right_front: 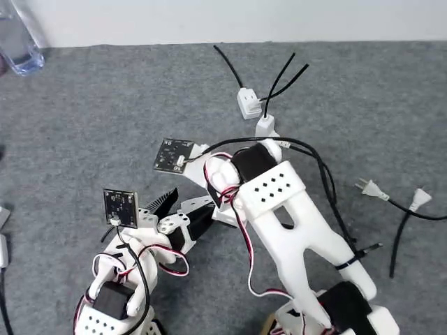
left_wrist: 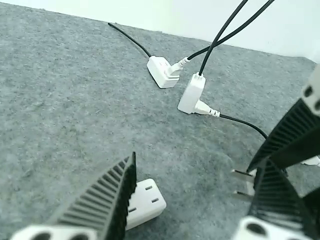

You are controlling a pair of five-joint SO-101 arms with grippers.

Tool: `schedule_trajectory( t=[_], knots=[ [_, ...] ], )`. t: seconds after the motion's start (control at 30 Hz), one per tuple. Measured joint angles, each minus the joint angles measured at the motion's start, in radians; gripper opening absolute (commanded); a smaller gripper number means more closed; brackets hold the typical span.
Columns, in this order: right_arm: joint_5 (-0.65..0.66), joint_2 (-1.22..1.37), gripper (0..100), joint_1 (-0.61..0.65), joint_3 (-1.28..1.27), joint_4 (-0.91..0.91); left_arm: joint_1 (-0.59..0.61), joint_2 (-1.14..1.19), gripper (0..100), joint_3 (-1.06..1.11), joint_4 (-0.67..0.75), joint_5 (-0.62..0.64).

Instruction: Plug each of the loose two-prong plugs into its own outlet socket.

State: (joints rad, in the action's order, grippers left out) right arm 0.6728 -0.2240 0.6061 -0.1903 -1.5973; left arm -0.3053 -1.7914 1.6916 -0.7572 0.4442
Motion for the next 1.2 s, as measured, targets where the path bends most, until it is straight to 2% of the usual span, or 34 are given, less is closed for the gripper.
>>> schedule_trajectory(
  t=[0.53, 0.83, 1.2],
  knots=[
    [0.000, 0.000, 0.8, -0.002, 0.020, -0.006, 0.000, 0.000, 35, 0.000, 0.000, 0.000],
    [0.000, 0.002, 0.8, -0.002, 0.193, -0.138, 0.000, -0.014, 35, -0.014, 0.017, 0.008],
    [-0.015, 0.002, 0.8, -0.005, 0.198, -0.149, 0.003, -0.014, 35, -0.006, 0.018, 0.008]
  ],
)
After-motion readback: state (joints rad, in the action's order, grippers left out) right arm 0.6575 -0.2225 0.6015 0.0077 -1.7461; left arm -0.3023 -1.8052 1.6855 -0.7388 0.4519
